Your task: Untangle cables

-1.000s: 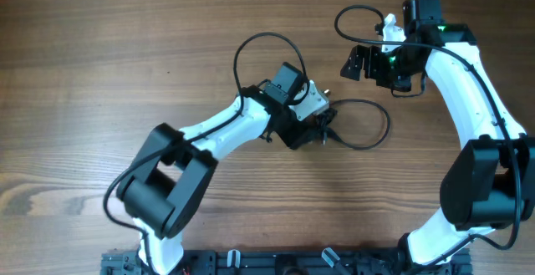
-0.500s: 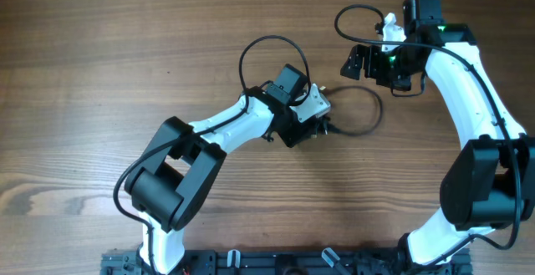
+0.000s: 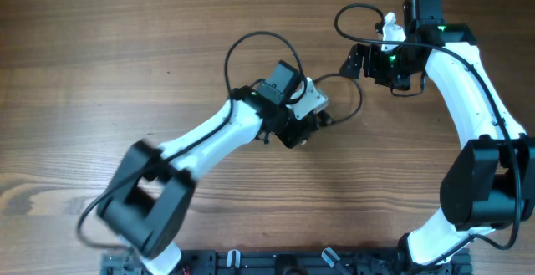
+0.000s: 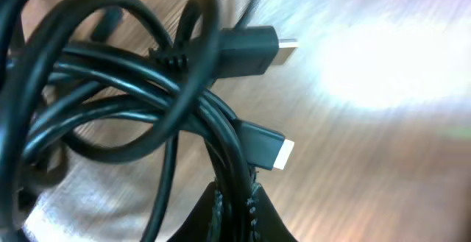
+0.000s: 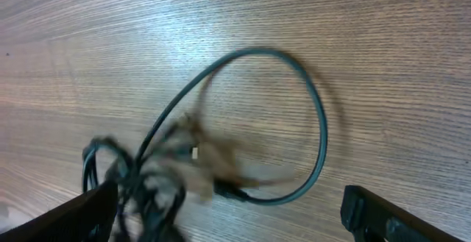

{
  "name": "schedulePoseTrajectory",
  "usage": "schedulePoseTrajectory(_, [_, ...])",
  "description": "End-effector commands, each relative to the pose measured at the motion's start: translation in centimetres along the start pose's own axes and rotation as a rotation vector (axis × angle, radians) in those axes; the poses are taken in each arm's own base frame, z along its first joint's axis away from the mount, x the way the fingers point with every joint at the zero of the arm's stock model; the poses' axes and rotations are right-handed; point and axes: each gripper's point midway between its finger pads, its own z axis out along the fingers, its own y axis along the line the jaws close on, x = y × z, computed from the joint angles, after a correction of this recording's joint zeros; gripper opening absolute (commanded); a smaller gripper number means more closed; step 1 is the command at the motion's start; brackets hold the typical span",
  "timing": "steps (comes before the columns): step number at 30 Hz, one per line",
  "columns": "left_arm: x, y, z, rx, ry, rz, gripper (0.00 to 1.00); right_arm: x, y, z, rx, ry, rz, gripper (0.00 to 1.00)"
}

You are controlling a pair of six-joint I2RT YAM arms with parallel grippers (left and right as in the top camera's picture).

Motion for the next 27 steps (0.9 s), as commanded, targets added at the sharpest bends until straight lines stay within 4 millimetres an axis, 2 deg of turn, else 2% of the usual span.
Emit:
schedulePoseTrajectory(1, [-2.8, -5.3, -5.4, 0.237, -0.144, -0.01, 0.09, -0.4, 0.6, 0.2, -0.027, 0.0, -0.028, 1.0])
schedulePoseTrajectory(4, [-3.4, -6.9, -8.2, 0.413, -0.189, -0.109, 0.04, -0.2, 1.7, 0.1, -0.09, 0.008, -0.044, 1.0])
schedulePoseTrajectory(8, [-4.1, -6.8, -11.1, 0.593, -0.245, -0.195, 0.04, 0.1, 3.3, -0.1, -0.189, 0.021, -0.076, 1.0])
schedulePoseTrajectory(10, [-4.6, -7.0, -13.6, 0.73, -0.306, -0.196, 0.04, 0.0, 3.5, -0.2, -0.2, 0.019, -0.077, 1.0])
schedulePoseTrajectory(11, [-4.9, -7.0, -15.4, 0.821, -0.351, -0.185, 0.04, 0.0, 3.5, -0.2, -0.201, 0.017, -0.078, 1.0])
schedulePoseTrajectory(14, [-5.2, -6.6, -19.1, 0.97, -0.443, -0.144, 0.04, -0.1, 3.5, -0.2, -0.201, 0.014, -0.08, 1.0])
schedulePoseTrajectory(17, [-5.2, -4.6, -20.0, 0.957, -0.47, -0.197, 0.04, 0.1, 4.2, -0.3, -0.244, 0.017, -0.132, 1.0])
schedulePoseTrajectory(21, [-5.1, -3.4, -20.5, 0.935, -0.496, -0.215, 0.04, 0.2, 4.5, -0.4, -0.264, 0.017, -0.138, 1.0])
schedulePoseTrajectory(24, [-5.2, -3.1, -20.1, 0.906, -0.495, -0.218, 0.04, 0.5, 6.3, -1.0, -0.372, 0.011, -0.222, 1.0])
schedulePoseTrajectory(27, [-5.2, -2.0, -18.9, 0.814, -0.485, -0.243, 0.04, 0.5, 6.6, -1.1, -0.393, 0.011, -0.23, 0.99])
